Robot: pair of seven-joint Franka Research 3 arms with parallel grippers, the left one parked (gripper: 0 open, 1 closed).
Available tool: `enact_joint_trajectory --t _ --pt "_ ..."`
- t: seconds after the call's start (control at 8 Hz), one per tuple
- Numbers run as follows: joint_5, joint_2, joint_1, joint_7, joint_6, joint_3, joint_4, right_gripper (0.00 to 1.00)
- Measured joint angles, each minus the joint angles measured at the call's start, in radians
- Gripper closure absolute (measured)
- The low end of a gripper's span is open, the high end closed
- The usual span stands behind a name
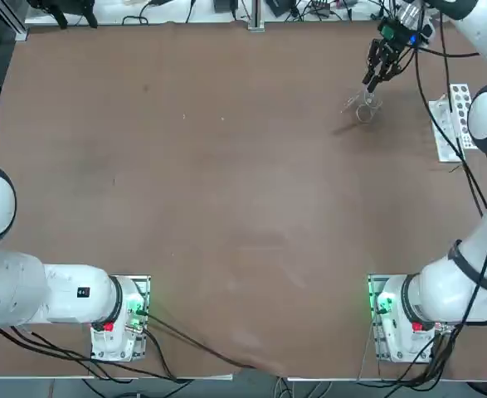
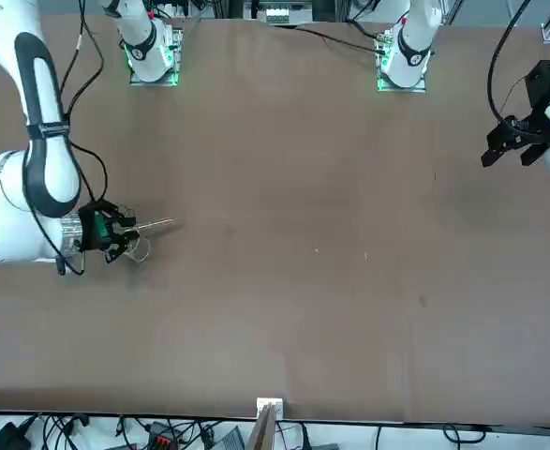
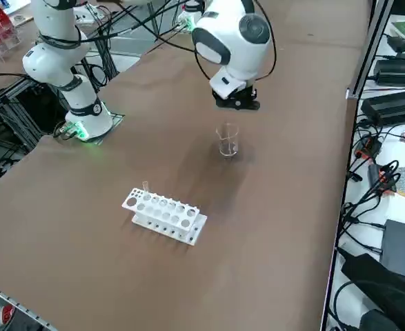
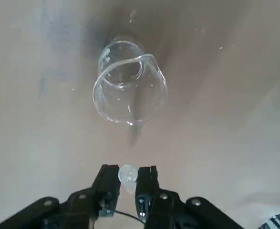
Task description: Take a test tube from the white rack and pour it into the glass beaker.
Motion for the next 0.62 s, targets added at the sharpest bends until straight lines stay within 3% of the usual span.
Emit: enact_joint_trajectory --t 0.62 --pt "0.168 -0.001 -0.117 -0.261 -0.006 -0.001 -0.077 0.77"
